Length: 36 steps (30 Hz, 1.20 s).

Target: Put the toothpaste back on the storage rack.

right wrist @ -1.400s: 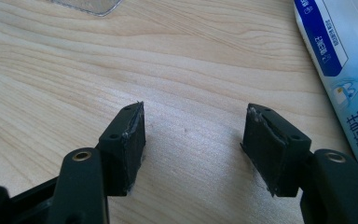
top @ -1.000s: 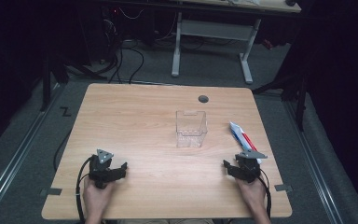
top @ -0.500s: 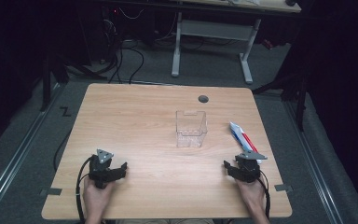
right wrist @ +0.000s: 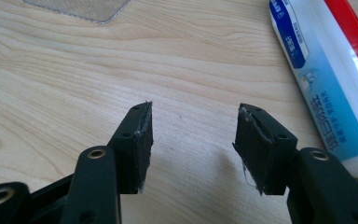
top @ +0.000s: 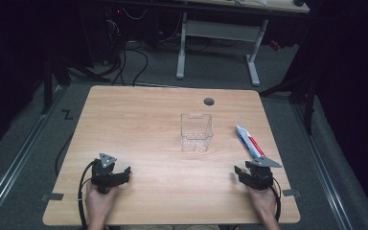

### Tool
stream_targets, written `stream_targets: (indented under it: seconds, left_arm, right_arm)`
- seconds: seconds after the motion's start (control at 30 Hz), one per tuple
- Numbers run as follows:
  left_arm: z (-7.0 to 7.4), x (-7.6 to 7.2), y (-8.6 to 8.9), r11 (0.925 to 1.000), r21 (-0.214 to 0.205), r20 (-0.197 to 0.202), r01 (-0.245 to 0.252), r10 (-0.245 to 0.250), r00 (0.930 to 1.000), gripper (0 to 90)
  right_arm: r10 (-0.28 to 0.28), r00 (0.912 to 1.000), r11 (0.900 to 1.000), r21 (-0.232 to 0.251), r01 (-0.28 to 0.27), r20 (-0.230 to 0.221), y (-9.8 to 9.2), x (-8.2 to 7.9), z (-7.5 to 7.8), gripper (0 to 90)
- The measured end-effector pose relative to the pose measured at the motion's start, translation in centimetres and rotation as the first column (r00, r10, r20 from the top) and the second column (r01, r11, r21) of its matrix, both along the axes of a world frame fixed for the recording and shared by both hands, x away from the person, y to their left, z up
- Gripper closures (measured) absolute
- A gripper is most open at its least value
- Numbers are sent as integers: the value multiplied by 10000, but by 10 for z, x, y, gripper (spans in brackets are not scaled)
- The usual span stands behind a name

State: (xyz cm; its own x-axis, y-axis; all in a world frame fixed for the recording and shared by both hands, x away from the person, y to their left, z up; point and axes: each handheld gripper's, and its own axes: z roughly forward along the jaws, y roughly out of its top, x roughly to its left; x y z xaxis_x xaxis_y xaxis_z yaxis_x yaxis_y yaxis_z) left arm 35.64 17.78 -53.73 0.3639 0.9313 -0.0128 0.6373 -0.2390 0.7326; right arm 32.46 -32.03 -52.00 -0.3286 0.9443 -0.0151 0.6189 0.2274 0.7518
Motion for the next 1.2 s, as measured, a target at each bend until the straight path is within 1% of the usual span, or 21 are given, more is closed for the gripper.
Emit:
stream_targets:
  seconds: [0.17, 0.23, 0.3, 0.4, 0.43, 0.57, 0.6, 0.77, 0.9, 0.97, 1.17, 1.2]
  left_arm:
    - [0, 0, 0, 10000, 1, 3, -3, 3, 10000, 183]
    - [0, 0, 0, 10000, -2, 2, -4, 4, 10000, 183]
    - [0, 0, 0, 10000, 3, -1, -2, 2, 10000, 183]
    - [0, 0, 0, 10000, 1, 1, -3, 3, 10000, 183]
    - [0, 0, 0, 10000, -11, 8, -15, 15, 10000, 183]
    - [0, 0, 0, 10000, -12, 9, -20, 20, 10000, 183]
    - [0, 0, 0, 10000, -9, 6, -17, 17, 10000, 183]
    - [0, 0, 0, 10000, -10, 7, -15, 15, 10000, 183]
    - [0, 0, 0, 10000, -6, 3, -14, 14, 10000, 183]
    - [0, 0, 0, 10000, -10, 6, -16, 16, 10000, 183]
    - [0, 0, 0, 10000, -9, 3, -24, 24, 10000, 183]
    - [0, 0, 0, 10000, -10, 3, -24, 24, 10000, 183]
  right_arm:
    - [-129, 9999, 9997, 197, 128, 63, -7, -6, 2, 478]
    - [-156, 9999, 9997, 194, 155, 63, -9, -8, 3, 478]
    - [-198, 9996, 9996, 187, 194, 184, -13, -11, 4, 478]
    - [-320, 9992, 9991, 270, 314, 234, -16, -13, 5, 480]
    - [-454, 9986, 9982, 396, 443, 253, -18, -16, 5, 486]
    - [-495, 9984, 9980, 402, 483, 281, -22, -18, 6, 495]
    - [-606, 9976, 9972, 460, 591, 323, -25, -21, 7, 505]
    - [-794, 9959, 9952, 613, 767, 427, -33, -25, 11, 515]
    - [-831, 9947, 9953, 546, 799, 597, -38, -27, 17, 517]
    - [-894, 9940, 9945, 599, 857, 628, -41, -27, 19, 517]
    - [-942, 9930, 9947, 478, 909, 717, -47, -23, 23, 516]
    - [-907, 9931, 9954, 370, 881, 744, -48, -22, 27, 516]
